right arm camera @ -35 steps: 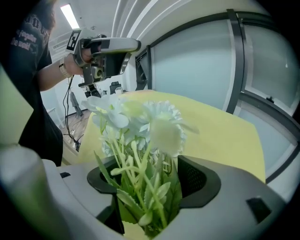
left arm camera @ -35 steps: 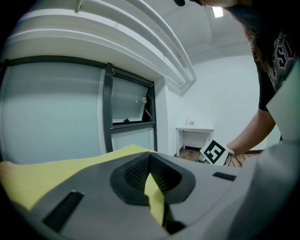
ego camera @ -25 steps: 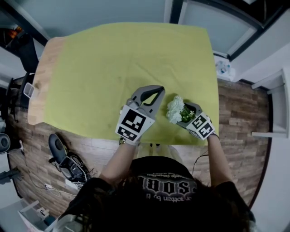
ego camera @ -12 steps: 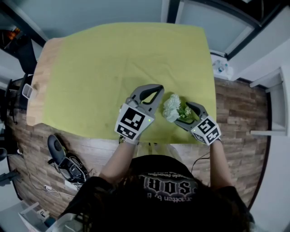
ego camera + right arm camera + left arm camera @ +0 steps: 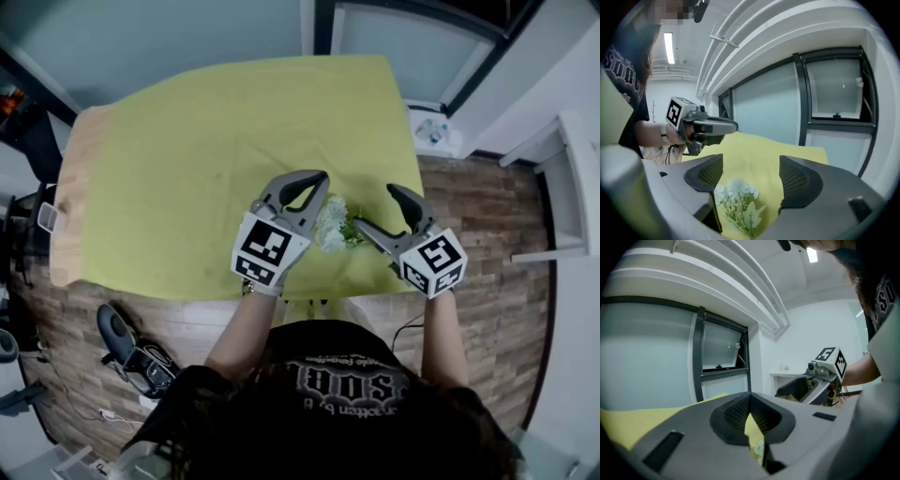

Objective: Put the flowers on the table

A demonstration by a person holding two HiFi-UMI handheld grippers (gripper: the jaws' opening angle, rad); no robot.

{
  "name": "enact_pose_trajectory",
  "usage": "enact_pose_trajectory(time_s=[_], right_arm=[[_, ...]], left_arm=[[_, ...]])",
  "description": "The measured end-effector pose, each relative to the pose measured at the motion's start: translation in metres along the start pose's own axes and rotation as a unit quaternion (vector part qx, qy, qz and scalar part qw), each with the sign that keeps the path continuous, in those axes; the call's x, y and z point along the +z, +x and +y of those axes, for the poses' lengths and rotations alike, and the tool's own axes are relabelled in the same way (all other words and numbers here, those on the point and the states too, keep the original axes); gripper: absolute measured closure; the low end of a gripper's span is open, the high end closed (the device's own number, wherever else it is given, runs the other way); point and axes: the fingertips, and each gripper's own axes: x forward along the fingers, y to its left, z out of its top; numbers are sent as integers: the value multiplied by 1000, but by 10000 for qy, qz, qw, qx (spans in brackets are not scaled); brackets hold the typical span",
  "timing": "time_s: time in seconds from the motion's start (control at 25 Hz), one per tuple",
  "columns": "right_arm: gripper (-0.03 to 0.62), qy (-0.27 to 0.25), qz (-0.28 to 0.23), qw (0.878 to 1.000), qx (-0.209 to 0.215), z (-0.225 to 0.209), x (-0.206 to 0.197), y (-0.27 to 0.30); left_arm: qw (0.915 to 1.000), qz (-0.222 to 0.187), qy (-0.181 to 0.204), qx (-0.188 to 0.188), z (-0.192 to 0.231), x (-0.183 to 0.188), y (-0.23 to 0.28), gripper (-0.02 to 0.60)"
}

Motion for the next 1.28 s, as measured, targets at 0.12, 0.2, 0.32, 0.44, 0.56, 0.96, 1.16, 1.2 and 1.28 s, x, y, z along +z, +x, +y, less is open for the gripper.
enact_pose_trajectory(time_s=[0.12, 0.2, 0.32, 0.44, 0.56, 0.96, 1.16, 1.2, 1.28], right_arm=[[206, -102, -151, 9995, -260, -8, 14, -5], [207, -146, -261, 9986, -434, -14, 21, -9], [210, -81, -536, 9970, -553, -17, 35, -14], [228, -32, -717, 9953, -651, -18, 46, -18], [324, 16, -925, 9926, -791, -22, 57, -26], [553, -266, -1303, 9805, -1448, -38, 80, -45], [563, -229, -1361, 9768, -1637, -46, 82, -51], [563, -191, -1375, 9763, -1661, -47, 82, -52], [563, -122, -1402, 9753, -1704, -50, 82, -55]], left_arm=[[9999, -97, 79, -49, -3, 12, 6, 583], [9997, -148, 156, -83, -7, 20, 11, 583], [9994, -220, 234, -130, -12, 29, 15, 583], [9991, -283, 271, -160, -13, 35, 17, 583], [9988, -339, 305, -191, -15, 42, 18, 583], [9977, -469, 379, -301, -20, 55, 20, 583], [9975, -491, 402, -315, -20, 57, 20, 583], [9975, -494, 405, -312, -21, 57, 19, 584], [9975, -498, 404, -306, -20, 57, 19, 583]])
